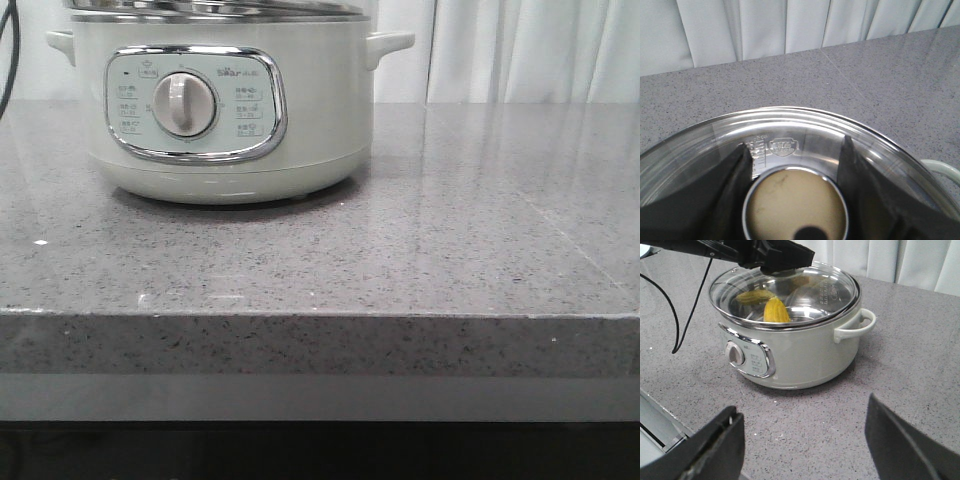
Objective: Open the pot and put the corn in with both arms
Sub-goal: 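Lower the glass lid back onto the pot with the left gripper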
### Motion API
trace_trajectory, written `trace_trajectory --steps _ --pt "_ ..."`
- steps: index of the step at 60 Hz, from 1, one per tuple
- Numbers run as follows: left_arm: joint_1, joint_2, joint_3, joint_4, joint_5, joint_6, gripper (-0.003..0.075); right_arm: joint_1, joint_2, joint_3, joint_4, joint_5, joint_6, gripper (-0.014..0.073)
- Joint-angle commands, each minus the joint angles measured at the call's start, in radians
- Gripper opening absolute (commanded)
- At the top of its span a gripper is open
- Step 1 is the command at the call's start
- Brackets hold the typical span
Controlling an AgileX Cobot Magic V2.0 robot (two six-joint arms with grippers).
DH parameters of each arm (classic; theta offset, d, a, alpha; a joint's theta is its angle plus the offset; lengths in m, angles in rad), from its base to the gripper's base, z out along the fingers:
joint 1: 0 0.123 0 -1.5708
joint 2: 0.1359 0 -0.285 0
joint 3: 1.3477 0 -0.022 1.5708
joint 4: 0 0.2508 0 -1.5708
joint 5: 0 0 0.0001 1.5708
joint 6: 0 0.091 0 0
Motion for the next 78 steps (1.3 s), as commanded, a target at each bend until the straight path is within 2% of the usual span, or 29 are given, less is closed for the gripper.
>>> trace_trajectory --steps 1,35,39,46,50,65,78 --pt "-0.007 -0.042 -0.045 -0.012 -0.112 -0.003 0.0262 -0.002 -0.004 -0.028 -0.007 -0.074 -0.01 0.053" --pt "-0.007 -0.025 -0.045 -0.038 -0.134 -0.003 0.0267 -0.002 -0.004 -0.028 -0.007 -0.074 -0.01 0.053" --pt "-0.007 -0.022 -0.045 -0.038 -0.134 -0.003 0.0312 -0.002 -0.004 -0.028 -0.007 -0.074 -0.01 0.053" --pt "-0.007 -0.019 -0.045 -0.038 -0.128 -0.003 0.0458 -0.002 -0.004 -0.028 -0.007 -0.074 -0.01 0.053" --pt "-0.007 -0.019 -0.045 -0.038 -0.121 -0.003 0.0503 -0.002 -0.004 -0.028 -0.007 -0.074 -0.01 0.053" --pt "-0.007 -0.034 -0.045 -0.038 -0.1 -0.003 0.0511 -0.002 -0.004 -0.028 -0.007 -0.074 -0.01 0.053" --pt "-0.007 -0.124 -0.045 -0.038 -0.051 -0.003 0.0511 -0.002 -0.004 -0.028 -0.007 -0.074 -0.01 0.053"
